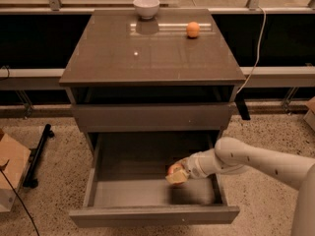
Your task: Pick apple from middle drawer and place on counter
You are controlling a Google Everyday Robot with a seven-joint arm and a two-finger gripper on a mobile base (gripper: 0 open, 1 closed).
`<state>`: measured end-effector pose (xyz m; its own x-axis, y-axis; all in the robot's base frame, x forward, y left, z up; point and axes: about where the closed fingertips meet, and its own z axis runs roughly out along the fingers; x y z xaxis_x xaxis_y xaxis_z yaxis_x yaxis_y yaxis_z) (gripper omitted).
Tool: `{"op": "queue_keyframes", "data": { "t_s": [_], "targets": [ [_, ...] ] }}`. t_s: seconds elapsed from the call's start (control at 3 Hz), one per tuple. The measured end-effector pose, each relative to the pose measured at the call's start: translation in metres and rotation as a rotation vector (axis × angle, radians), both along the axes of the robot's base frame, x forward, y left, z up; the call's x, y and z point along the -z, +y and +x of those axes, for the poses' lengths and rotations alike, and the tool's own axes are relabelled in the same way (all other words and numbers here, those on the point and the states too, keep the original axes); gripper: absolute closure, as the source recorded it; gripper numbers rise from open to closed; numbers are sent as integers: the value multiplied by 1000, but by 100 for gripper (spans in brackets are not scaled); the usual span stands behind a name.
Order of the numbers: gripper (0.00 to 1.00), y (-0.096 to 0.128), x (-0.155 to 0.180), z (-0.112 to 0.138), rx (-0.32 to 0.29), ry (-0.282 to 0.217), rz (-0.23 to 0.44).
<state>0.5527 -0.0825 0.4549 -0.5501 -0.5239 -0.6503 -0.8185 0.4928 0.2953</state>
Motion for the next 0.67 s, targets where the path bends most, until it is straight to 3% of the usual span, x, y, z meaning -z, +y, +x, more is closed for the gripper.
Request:
{"op": "queue_keyframes", "data": {
  "t_s": [0.33, 0.67],
  "targets": [
    [100, 0, -57, 0, -113, -29, 10],
    [100, -3, -129, -3, -249, -101, -8]
  ]
}}
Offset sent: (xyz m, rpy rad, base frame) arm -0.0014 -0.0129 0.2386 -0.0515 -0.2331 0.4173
